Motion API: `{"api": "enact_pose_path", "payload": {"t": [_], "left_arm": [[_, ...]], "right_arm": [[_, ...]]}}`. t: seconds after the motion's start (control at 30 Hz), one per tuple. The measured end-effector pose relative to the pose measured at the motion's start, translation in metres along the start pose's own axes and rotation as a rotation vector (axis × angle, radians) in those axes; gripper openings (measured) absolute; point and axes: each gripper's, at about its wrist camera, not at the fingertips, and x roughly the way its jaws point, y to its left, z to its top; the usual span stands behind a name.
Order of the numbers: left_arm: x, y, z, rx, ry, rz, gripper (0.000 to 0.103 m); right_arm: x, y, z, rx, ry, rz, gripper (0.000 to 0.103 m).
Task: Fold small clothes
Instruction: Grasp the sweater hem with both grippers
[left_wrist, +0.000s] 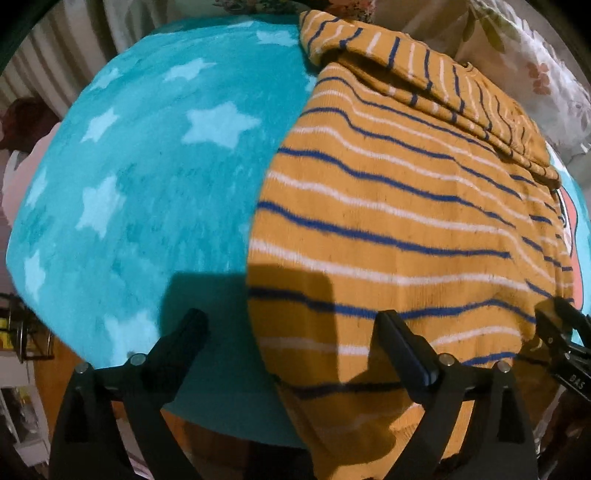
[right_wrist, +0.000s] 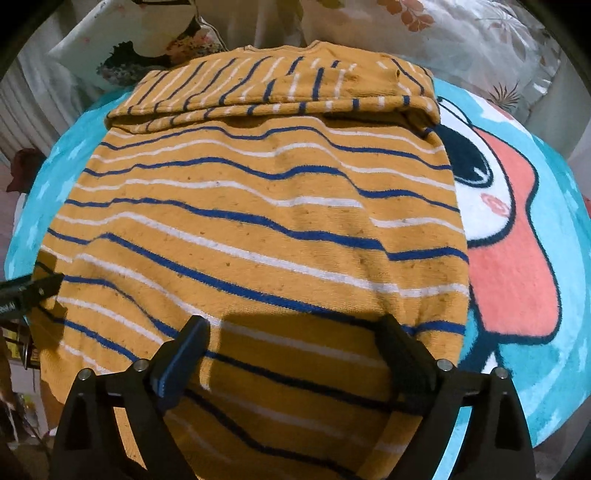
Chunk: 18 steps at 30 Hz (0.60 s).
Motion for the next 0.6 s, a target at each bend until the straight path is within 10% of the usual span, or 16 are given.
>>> {"api": "enact_pose_path", "payload": {"t": [0.6], "left_arm": [[-0.011,-0.004,-0.048,-0.063,0.02,0.018,0.097]], "right_arm": [[0.003,0.007,-0.009,-0.078,0.018,0.009,0.103]]}}
